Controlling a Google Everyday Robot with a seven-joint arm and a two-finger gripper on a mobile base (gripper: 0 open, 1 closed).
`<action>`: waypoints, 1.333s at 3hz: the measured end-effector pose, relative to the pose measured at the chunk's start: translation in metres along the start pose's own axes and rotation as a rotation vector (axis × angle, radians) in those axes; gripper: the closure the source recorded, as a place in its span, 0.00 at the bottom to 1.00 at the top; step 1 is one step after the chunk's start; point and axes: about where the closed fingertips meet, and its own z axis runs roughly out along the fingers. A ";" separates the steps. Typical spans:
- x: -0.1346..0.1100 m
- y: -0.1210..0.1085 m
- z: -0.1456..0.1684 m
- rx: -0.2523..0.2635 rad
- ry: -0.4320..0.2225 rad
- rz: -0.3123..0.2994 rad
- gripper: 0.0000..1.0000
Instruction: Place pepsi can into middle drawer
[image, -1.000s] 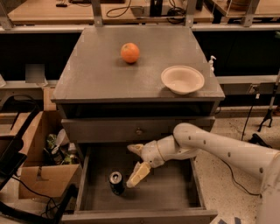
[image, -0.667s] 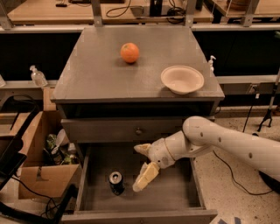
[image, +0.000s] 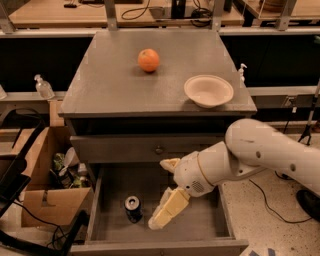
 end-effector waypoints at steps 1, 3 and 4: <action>-0.027 0.013 -0.021 0.063 0.031 -0.062 0.00; -0.028 0.001 -0.034 0.107 0.004 -0.051 0.00; -0.030 -0.023 -0.089 0.273 -0.082 -0.023 0.00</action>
Offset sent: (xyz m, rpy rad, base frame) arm -0.0047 0.0019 0.0352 -0.0445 -0.0784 -0.0025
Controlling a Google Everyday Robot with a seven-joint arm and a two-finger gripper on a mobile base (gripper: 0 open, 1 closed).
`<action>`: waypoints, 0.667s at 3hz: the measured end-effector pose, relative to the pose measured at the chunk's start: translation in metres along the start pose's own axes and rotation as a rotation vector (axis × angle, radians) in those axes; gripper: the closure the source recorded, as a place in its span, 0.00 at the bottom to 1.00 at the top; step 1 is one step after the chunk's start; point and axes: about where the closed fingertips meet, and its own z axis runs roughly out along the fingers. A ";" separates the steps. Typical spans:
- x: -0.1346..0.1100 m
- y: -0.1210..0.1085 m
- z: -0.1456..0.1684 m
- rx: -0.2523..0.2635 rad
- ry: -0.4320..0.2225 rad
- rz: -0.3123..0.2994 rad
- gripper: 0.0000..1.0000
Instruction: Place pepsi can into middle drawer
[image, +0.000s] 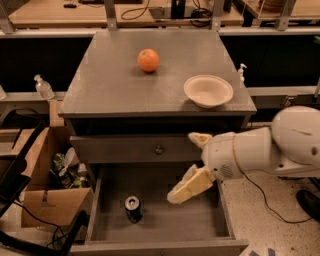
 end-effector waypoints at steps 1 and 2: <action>0.001 -0.043 -0.064 0.171 -0.082 0.047 0.00; -0.009 -0.079 -0.117 0.295 -0.148 0.072 0.00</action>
Offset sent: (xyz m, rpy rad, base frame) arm 0.0705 -0.1805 0.1186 0.1393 -0.2440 -0.4391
